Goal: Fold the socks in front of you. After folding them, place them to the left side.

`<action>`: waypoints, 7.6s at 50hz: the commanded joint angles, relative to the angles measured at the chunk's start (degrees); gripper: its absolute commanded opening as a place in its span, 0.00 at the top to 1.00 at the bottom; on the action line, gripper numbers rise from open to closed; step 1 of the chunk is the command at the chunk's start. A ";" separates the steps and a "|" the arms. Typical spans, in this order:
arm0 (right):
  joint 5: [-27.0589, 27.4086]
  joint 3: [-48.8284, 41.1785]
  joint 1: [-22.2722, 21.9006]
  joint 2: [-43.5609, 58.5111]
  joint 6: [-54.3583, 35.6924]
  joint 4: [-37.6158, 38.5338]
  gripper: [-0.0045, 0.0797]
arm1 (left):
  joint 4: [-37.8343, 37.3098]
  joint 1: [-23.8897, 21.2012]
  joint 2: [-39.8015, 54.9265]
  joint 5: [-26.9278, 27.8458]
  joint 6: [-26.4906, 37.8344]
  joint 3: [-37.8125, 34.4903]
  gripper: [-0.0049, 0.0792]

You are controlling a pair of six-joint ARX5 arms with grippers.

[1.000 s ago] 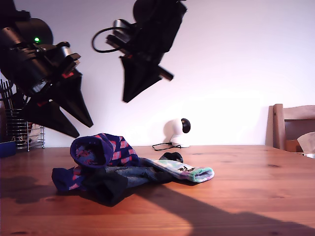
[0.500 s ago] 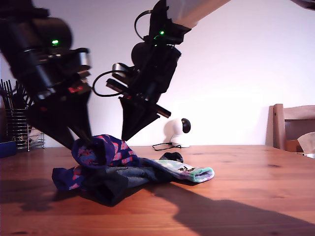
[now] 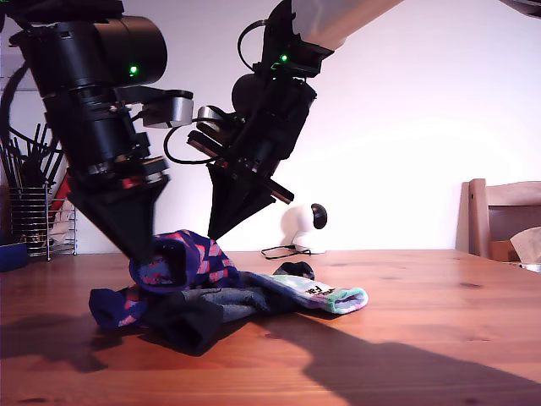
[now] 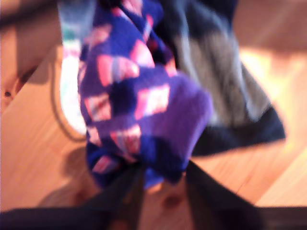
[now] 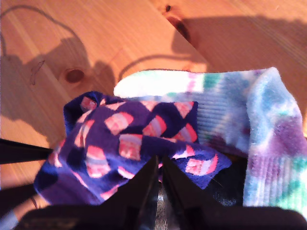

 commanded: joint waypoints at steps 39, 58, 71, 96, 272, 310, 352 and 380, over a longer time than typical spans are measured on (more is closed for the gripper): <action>-1.62 -0.59 1.38 -0.46 -1.25 1.73 0.96 | 1.88 8.90 -0.90 -5.38 5.99 -0.42 0.97; -1.42 -0.61 1.40 0.85 -2.12 1.03 0.96 | 2.91 12.22 -0.90 -3.54 7.30 -0.42 0.97; -1.79 -0.61 2.14 1.18 -2.05 1.99 0.96 | 2.19 12.26 -0.90 0.52 16.13 -0.42 0.97; -1.88 -0.61 2.78 5.62 -2.08 3.04 0.96 | -2.01 11.56 -0.76 12.22 21.40 -0.44 0.97; 3.98 6.86 0.09 8.63 -3.48 -1.42 0.59 | -3.23 16.09 22.45 20.57 5.97 6.64 0.97; -0.44 6.80 -0.24 8.50 -11.13 -7.82 0.59 | -2.80 17.20 22.45 20.59 5.97 6.64 0.97; -3.30 6.80 -0.59 5.55 -16.94 -8.02 0.62 | -0.63 19.98 22.45 18.67 8.55 6.64 0.97; -2.78 6.75 1.36 6.14 -18.51 -3.23 0.61 | -1.11 19.21 22.45 18.64 9.38 6.64 0.97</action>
